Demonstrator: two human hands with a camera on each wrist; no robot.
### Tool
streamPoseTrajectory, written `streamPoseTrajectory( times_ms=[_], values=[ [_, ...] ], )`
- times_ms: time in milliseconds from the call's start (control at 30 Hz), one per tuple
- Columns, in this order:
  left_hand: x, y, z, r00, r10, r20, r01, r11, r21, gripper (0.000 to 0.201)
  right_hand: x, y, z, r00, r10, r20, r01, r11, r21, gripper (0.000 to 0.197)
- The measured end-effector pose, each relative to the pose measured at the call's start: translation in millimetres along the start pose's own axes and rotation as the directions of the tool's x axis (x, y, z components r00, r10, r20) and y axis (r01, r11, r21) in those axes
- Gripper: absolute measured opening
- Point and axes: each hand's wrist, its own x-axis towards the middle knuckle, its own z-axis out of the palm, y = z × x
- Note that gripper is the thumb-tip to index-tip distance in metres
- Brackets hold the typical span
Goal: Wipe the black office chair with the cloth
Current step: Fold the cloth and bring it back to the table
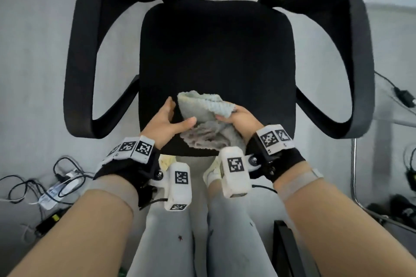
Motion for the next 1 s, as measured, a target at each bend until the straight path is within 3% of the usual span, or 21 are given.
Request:
streamPoseTrajectory(
  times_ms=[67,167,267,367,433,600,767,867,1000],
  values=[
    [-4.8,3.6,8.7,0.999,-0.003,0.053,0.011,0.989,-0.146,0.085,-14.9,-1.5,-4.6,0.992,0.025,0.122,-0.048,0.981,0.189,0.017],
    [-9.6,6.2,20.3,0.993,-0.046,0.111,0.068,0.976,-0.205,0.063,-25.4,11.1,-12.0,0.989,0.032,0.145,-0.073,0.954,0.291,0.017],
    [-13.0,4.8,26.6,0.991,-0.032,0.127,0.052,0.986,-0.16,0.059,-36.0,26.4,-18.9,0.996,-0.015,0.091,-0.011,0.958,0.287,0.022],
    [-20.6,6.9,29.5,0.987,0.001,0.158,0.005,0.999,-0.043,0.055,-49.8,41.3,-24.6,0.995,-0.103,0.0,0.1,0.967,0.235,0.057],
    [-26.1,10.5,32.0,0.981,0.046,0.187,-0.054,0.998,0.039,0.055,-62.5,50.3,-25.3,0.983,-0.173,-0.057,0.181,0.961,0.208,0.059],
    [-45.7,32.6,36.1,0.942,0.135,0.307,-0.195,0.965,0.174,0.056,-94.8,66.8,-9.8,0.946,-0.238,-0.22,0.304,0.887,0.348,0.061],
    [-78.6,61.7,61.7,0.863,0.083,0.498,-0.253,0.925,0.284,0.052,-139.6,68.9,5.9,0.885,-0.269,-0.379,0.423,0.804,0.417,0.052],
    [-107.4,66.9,102.8,0.795,0.009,0.607,-0.261,0.907,0.329,0.046,-190.6,92.0,4.2,0.833,-0.184,-0.522,0.496,0.669,0.554,0.041],
    [-153.8,48.0,177.2,0.674,-0.132,0.727,-0.296,0.854,0.429,0.033,-272.8,137.4,8.4,0.67,0.013,-0.742,0.642,0.492,0.588,0.022]
  ],
)
